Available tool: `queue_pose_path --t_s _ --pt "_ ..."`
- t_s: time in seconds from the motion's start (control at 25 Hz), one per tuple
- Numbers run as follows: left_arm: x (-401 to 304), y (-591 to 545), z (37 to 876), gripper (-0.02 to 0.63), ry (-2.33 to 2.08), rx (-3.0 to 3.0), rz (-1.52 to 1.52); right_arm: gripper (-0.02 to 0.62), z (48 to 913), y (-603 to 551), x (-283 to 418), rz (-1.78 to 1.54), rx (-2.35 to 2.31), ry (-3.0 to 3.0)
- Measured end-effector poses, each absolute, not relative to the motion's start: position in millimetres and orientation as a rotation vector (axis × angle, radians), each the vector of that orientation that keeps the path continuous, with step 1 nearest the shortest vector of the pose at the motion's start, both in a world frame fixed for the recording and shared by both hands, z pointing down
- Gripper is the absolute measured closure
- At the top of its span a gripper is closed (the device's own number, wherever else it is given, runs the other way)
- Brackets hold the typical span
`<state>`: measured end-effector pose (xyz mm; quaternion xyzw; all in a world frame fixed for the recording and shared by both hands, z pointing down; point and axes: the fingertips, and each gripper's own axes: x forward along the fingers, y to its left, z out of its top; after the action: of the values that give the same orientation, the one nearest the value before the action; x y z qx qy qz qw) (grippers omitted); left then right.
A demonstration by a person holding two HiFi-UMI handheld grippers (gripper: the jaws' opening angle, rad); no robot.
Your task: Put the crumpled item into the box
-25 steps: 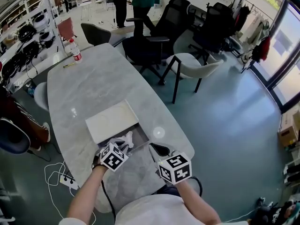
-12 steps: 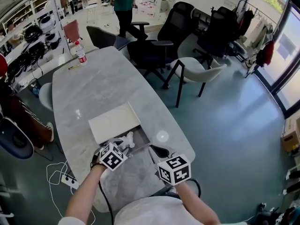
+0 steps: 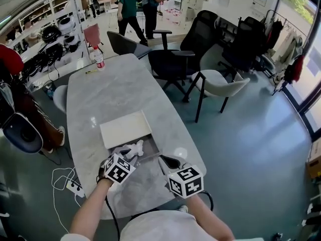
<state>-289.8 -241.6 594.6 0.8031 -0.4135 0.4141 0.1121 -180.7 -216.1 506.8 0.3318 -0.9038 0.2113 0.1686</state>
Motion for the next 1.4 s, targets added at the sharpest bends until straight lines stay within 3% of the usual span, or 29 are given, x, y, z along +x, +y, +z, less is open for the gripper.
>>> queue_pose_path --t_s 0.2,0.68,1.04,1.4 --pt "-285.6 -227.7 568.8 0.483 -1.357 2.324 1.063 0.591 498.0 -205.6 -178.6 0.571 0.869 -2.614" --pt "-286.0 -186.4 513.5 0.566 -1.724 2.203 0.719 0.591 471.8 -188.8 -181.6 0.480 0.675 -2.718" --pt "-269.5 -152.4 477.7 0.584 -1.913 2.053 0.376 0.591 454.0 -171.7 -173.2 0.422 0.561 -2.789" --pt "-243.7 -128.0 482.4 0.588 -1.969 1.984 0.297 0.591 452.5 -158.2 -168.7 0.391 0.450 -2.836"
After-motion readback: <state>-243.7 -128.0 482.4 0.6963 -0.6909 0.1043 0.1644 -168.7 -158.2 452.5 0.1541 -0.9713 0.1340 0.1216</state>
